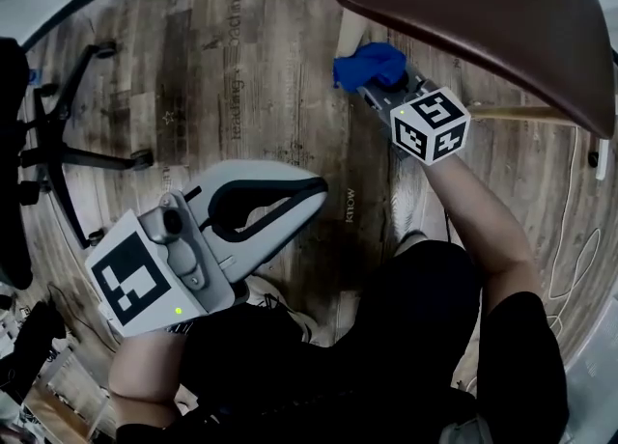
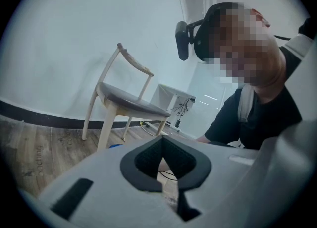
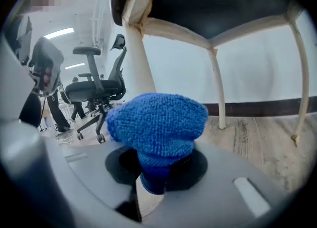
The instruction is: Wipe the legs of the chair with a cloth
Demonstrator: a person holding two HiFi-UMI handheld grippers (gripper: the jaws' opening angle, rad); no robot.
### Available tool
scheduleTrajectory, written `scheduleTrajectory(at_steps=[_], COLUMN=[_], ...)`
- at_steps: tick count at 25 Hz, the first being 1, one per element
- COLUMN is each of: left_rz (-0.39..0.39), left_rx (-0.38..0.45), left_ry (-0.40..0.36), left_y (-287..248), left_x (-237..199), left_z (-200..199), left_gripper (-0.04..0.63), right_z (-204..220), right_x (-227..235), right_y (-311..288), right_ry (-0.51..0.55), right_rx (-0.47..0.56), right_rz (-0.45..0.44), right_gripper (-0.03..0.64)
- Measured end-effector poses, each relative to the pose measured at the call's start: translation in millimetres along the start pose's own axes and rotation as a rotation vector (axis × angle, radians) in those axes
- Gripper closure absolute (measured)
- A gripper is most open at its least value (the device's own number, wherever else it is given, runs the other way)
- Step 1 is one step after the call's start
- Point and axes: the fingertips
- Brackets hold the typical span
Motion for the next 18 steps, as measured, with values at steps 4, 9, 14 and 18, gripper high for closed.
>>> scheduleTrajectory(at_steps=[4, 9, 14, 18], left_rz=[-0.020, -0.033, -0.052, -0.052], left_rx=[-0.010, -0.036, -0.069, -0.091], left_ry=[0.013, 0.011, 0.019, 0.022], left_y=[2.7, 4.6, 8.4, 10.5], left_x=[-3.0, -3.6, -6.9, -6.7], left_z=[4.1, 10.5, 20.2, 25.6], left_gripper=[0.595, 0.595, 0.595, 0.595], right_z=[45.6, 88.2, 137.3, 144.0], right_x=[25.6, 49.4, 65.7, 64.0], right_y=[-20.7, -34.9, -48.8, -56.1], right_ry=[-0.036, -0.021, -0.011, 0.016], right_rx=[-0.087, -0.175, -0.344, -0.403], right_rz=[0.031, 0.078, 0.121, 0.114], right_gripper=[0.529, 0.528, 0.529, 0.528])
Point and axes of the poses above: the fingertips, and each gripper's own axes: y backward along the fingers, x to its right, z out of its underside, and after that the axes turned 12 degrees about -y, right-handed
